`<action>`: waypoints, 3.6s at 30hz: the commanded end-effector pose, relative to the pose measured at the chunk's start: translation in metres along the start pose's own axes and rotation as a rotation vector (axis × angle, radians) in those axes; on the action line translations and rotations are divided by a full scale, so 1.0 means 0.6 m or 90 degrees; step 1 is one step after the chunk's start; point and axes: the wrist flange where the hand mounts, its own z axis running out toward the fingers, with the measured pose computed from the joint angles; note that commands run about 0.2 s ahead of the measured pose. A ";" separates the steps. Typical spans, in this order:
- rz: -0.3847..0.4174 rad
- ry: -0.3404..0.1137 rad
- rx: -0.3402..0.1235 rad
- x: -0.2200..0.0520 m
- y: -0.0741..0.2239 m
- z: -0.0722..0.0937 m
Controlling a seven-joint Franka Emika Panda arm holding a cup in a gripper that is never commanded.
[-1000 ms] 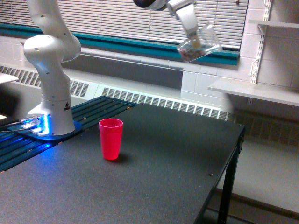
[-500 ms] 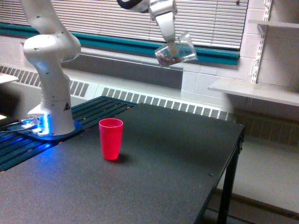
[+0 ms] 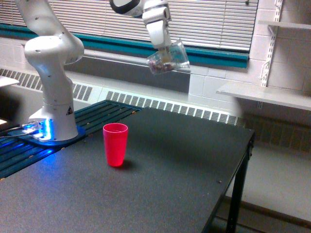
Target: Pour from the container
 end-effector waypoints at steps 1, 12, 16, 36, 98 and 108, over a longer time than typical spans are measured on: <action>0.044 -0.012 -0.007 -0.031 0.005 0.004; 0.075 -0.025 -0.024 -0.058 0.025 -0.008; 0.082 -0.031 -0.035 -0.064 0.035 -0.011; 0.105 -0.074 -0.063 -0.071 0.083 -0.009; 0.142 -0.174 -0.130 -0.150 0.205 0.016; 0.132 -0.190 -0.135 -0.142 0.223 0.028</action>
